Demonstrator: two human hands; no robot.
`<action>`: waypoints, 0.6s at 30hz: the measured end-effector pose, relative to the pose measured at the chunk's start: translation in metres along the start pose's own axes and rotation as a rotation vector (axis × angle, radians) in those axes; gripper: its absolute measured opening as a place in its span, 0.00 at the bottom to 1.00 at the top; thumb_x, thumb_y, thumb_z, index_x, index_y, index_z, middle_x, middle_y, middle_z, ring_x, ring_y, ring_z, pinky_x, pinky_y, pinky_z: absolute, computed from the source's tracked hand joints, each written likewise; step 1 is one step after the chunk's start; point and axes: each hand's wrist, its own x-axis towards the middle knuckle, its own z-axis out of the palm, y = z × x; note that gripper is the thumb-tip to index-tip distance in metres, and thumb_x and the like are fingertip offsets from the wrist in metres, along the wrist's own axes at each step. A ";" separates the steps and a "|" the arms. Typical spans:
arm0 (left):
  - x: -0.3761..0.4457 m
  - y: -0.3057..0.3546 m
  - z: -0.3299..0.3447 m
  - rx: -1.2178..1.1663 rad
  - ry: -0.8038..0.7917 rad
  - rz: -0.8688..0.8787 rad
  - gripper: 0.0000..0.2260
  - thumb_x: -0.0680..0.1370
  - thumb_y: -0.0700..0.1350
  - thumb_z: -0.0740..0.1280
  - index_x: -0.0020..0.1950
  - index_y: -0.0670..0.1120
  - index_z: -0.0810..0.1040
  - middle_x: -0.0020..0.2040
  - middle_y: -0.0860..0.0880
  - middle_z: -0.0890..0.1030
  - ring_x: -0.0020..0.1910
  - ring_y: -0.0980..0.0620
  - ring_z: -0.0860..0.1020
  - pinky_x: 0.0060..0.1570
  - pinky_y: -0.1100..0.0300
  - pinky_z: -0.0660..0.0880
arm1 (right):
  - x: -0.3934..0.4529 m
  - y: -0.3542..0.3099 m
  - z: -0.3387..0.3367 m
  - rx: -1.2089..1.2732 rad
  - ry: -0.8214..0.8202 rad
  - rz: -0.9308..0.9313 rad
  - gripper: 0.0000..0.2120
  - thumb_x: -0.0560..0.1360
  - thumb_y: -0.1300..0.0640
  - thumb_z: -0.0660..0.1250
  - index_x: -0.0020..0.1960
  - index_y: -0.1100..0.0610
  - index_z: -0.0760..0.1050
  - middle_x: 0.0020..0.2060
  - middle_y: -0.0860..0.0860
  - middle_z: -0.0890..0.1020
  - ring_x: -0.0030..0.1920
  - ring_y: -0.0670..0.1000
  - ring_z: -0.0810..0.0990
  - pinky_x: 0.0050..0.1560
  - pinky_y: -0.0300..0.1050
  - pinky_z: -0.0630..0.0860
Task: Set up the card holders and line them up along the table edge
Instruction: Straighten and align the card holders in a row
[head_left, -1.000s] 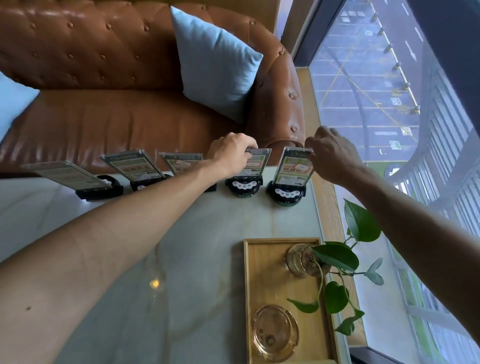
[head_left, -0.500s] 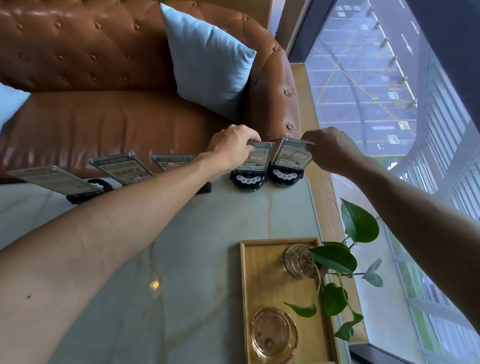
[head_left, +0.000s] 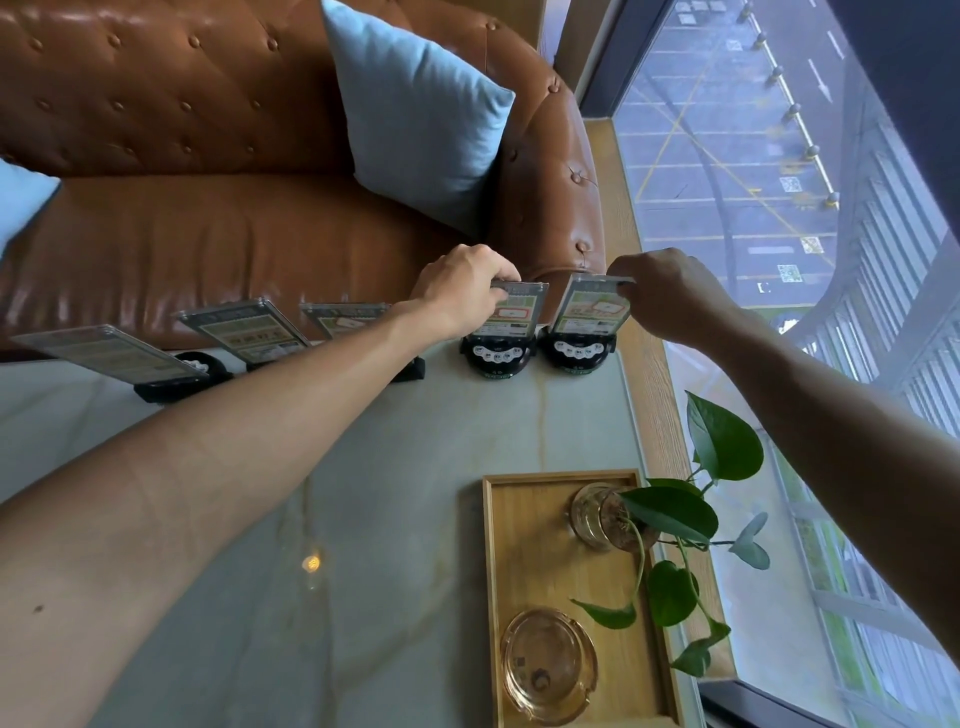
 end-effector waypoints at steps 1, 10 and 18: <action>0.000 0.000 0.001 0.003 0.002 0.008 0.11 0.76 0.44 0.69 0.55 0.56 0.85 0.51 0.49 0.86 0.52 0.43 0.82 0.54 0.48 0.79 | -0.001 0.000 0.000 0.006 0.001 -0.005 0.11 0.78 0.61 0.62 0.53 0.53 0.81 0.42 0.60 0.83 0.38 0.62 0.79 0.36 0.51 0.79; 0.001 -0.002 0.005 -0.003 0.036 0.006 0.10 0.76 0.43 0.69 0.53 0.55 0.85 0.49 0.47 0.87 0.50 0.41 0.82 0.52 0.48 0.79 | -0.003 0.003 0.008 0.032 0.032 -0.057 0.13 0.79 0.62 0.63 0.58 0.52 0.81 0.47 0.61 0.84 0.42 0.63 0.81 0.38 0.51 0.77; 0.001 -0.004 0.008 -0.023 0.056 0.002 0.11 0.76 0.43 0.68 0.53 0.55 0.85 0.48 0.48 0.87 0.50 0.42 0.82 0.53 0.48 0.79 | 0.000 0.002 0.013 0.071 0.052 -0.030 0.13 0.78 0.63 0.62 0.58 0.53 0.81 0.46 0.62 0.84 0.43 0.64 0.80 0.38 0.52 0.77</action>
